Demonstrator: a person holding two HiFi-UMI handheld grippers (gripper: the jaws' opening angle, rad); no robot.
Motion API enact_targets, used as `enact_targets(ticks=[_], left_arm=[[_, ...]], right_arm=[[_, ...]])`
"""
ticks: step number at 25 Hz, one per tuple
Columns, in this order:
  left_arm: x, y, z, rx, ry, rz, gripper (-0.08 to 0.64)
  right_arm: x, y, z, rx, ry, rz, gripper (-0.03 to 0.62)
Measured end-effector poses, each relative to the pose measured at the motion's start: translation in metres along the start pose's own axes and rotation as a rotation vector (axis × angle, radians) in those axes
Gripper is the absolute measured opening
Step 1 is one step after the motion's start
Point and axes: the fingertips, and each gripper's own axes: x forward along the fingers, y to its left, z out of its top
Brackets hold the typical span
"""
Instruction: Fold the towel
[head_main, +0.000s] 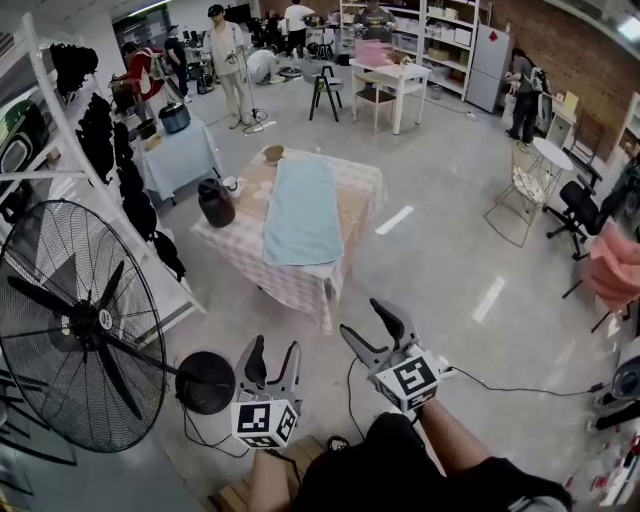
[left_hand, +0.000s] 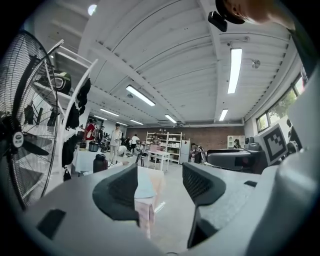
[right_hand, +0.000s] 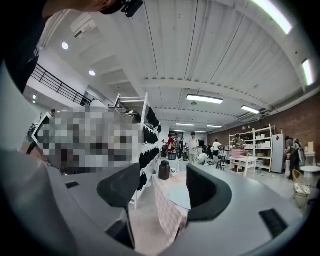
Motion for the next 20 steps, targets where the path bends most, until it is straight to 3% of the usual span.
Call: enact_targets(ticks=[10, 20], left_arm=[[0.036, 0.026, -0.018, -0.029, 0.032, -0.026, 0.262], [0.150, 0.069, -0.005, -0.018, 0.033, -0.016, 0.261]], right_arm=[[0.040, -0.020, -0.022, 0.003, 0.040, -0.011, 0.268], [0.137, -0.093, -0.024, 0.009, 0.032, 0.009, 0.268]])
